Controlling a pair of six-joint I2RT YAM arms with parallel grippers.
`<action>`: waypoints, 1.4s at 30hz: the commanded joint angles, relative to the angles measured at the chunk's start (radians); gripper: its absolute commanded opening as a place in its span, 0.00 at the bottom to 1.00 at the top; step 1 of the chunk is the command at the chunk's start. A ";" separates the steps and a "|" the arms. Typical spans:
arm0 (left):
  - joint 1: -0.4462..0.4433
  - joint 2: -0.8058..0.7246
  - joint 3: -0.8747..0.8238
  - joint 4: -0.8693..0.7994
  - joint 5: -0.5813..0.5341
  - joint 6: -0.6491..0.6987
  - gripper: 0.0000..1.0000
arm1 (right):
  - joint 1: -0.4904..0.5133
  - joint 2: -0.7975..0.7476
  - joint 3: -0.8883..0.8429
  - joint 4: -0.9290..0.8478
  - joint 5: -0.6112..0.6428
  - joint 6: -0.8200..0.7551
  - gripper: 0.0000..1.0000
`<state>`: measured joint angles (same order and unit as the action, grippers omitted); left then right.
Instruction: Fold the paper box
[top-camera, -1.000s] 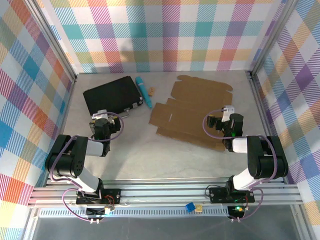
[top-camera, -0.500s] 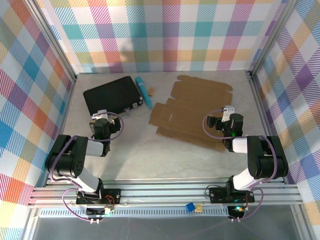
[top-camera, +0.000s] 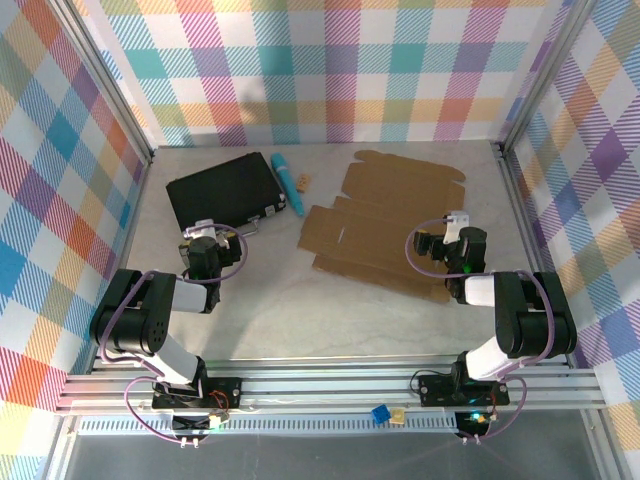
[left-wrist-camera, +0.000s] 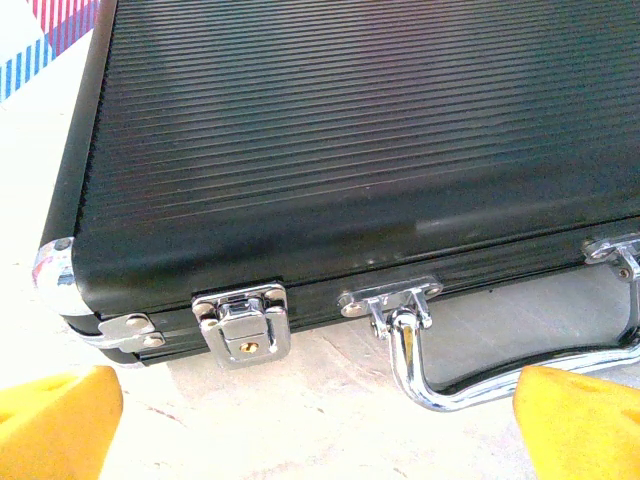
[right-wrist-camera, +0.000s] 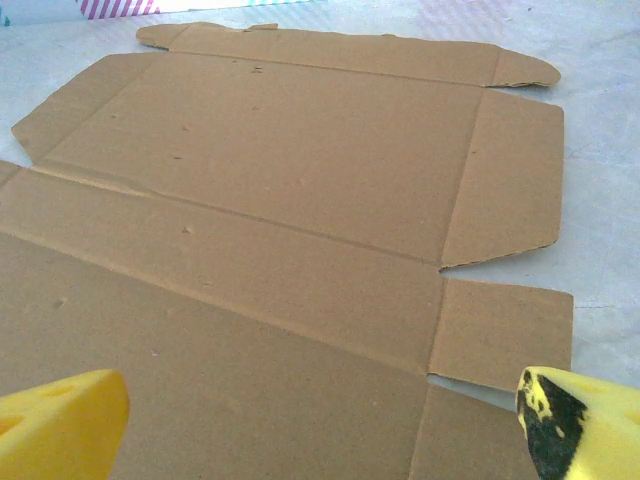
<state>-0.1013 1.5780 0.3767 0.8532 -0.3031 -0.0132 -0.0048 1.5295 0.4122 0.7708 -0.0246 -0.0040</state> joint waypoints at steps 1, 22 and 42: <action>0.005 -0.001 0.014 0.043 0.012 0.006 1.00 | 0.005 0.004 0.010 0.032 -0.017 0.012 0.99; -0.136 -0.292 0.846 -1.262 -0.279 -0.709 1.00 | 0.073 -0.422 0.884 -1.050 0.494 0.400 0.99; -0.388 -0.084 0.797 -1.443 0.600 -0.981 0.59 | 0.036 -0.430 0.871 -1.743 -0.318 0.894 0.71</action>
<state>-0.4370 1.4639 1.2190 -0.5789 0.2253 -0.9394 0.0265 1.1419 1.3678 -0.9264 -0.2008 0.8371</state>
